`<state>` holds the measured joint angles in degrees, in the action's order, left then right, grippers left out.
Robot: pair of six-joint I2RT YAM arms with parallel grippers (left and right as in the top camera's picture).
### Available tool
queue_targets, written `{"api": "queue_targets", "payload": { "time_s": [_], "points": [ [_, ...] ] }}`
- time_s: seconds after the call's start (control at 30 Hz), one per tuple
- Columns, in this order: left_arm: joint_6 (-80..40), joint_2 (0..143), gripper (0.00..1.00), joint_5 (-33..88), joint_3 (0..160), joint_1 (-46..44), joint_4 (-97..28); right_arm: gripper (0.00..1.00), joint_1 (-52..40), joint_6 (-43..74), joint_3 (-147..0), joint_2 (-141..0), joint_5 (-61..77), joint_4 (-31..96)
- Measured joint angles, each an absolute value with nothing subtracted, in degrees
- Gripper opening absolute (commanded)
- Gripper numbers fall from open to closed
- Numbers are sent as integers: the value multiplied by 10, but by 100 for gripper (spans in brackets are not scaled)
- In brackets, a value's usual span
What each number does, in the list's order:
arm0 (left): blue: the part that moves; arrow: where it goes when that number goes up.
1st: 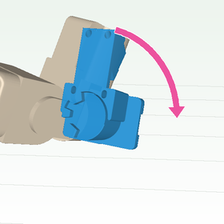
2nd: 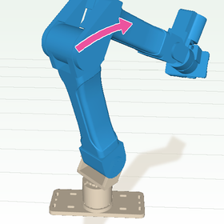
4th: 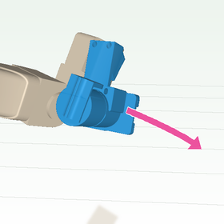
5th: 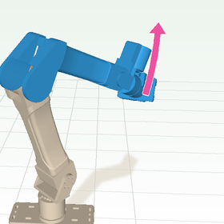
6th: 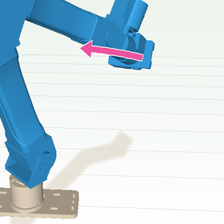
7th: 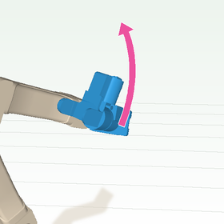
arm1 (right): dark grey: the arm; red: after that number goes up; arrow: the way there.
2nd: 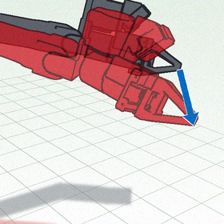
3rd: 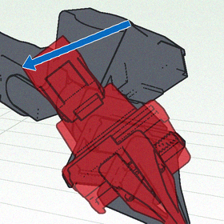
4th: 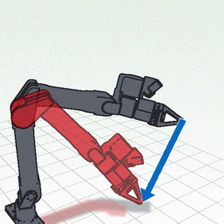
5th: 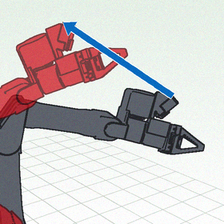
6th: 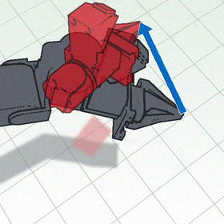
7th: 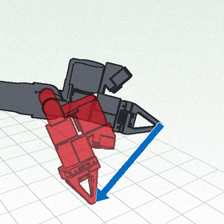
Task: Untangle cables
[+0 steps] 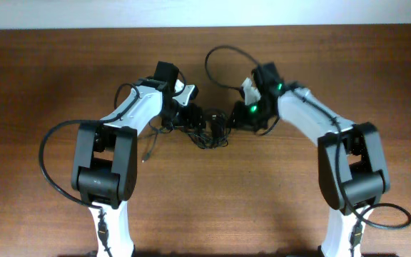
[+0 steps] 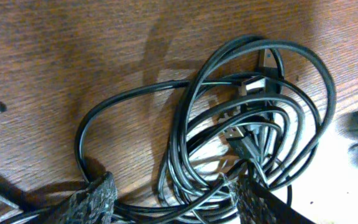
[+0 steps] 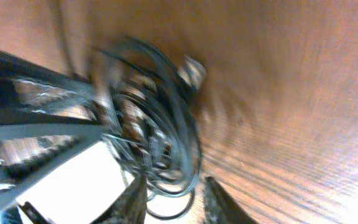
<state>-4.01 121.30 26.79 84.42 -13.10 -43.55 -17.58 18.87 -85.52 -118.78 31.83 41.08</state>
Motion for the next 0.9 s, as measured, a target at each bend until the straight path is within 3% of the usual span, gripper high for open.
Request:
{"api": "queue_targets", "payload": {
  "time_s": [0.07,0.17,0.27,0.3,0.33,0.37,0.47,0.57,0.9],
  "points": [
    [-39,1213,64,266,844,-131,-434,48,-173,174,-917,-1189,316,505],
    [-39,1212,64,265,842,-134,-427,47,-175,163,-935,-1187,315,601],
    [-39,1212,63,251,842,-151,-417,24,-192,192,-925,-1187,314,640],
    [-39,1212,63,245,842,-158,-411,23,-204,211,-918,-1187,315,643],
    [-40,1212,59,237,842,-166,-410,20,-218,237,-912,-1187,315,643],
    [-42,1212,49,227,842,-174,-407,14,-235,275,-900,-1187,313,625],
    [-76,1211,42,174,842,-183,-404,12,-266,348,-887,-1187,294,599],
    [-107,1211,5,140,842,-183,-399,12,-298,472,-860,-1187,248,553],
    [-131,1213,0,135,842,-182,-411,12,-304,597,-840,-1187,162,424]
  ]
}}
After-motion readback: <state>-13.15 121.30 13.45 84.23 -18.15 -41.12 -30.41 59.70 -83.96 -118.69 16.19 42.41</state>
